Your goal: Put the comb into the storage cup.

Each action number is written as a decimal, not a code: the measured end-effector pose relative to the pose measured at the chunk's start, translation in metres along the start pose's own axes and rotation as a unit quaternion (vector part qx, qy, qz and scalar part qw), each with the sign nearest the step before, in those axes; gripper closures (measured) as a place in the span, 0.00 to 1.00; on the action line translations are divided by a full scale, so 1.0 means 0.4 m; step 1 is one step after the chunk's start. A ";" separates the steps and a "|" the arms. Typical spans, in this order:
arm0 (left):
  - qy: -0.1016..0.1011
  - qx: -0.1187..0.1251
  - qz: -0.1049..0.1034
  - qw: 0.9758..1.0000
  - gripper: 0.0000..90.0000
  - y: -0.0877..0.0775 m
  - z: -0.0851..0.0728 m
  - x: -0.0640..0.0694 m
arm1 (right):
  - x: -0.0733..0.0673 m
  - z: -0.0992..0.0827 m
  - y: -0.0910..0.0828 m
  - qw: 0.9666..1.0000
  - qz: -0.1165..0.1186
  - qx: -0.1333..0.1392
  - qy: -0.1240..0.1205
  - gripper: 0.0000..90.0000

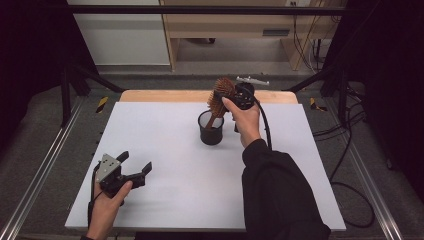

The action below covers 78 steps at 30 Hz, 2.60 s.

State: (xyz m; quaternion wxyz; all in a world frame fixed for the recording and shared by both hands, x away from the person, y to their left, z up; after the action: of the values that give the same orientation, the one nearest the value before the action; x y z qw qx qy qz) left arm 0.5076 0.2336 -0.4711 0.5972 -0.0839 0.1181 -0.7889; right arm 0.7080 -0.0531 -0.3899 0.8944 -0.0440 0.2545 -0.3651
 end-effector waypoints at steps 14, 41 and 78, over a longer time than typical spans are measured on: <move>0.001 -0.001 -0.002 1.000 0.07 0.000 -0.001 0.002 | 0.010 -0.004 -0.004 1.000 -0.005 -0.004 -0.003 0.47; 0.002 -0.005 -0.005 1.000 0.07 0.002 -0.004 0.004 | 0.016 -0.012 -0.009 1.000 -0.005 -0.014 -0.002 0.40; 0.004 -0.008 -0.009 1.000 0.07 0.002 -0.006 0.009 | 0.020 -0.024 -0.006 0.999 -0.020 -0.030 -0.009 0.27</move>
State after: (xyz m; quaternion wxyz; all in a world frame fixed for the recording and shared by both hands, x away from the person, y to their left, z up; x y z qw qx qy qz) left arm 0.5066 0.2301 -0.4737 0.5887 -0.0869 0.1261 -0.7937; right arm 0.7068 -0.0592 -0.4009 0.8875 -0.0792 0.2562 -0.3748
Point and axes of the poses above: each handheld gripper's, and its own axes: y roughly forward along the jaws, z roughly out of its top, x roughly to its right, the point moved 9 cm from there along y, roughly forward along the jaws, and after that the axes turned 12 degrees about z, right-handed, at the moved point
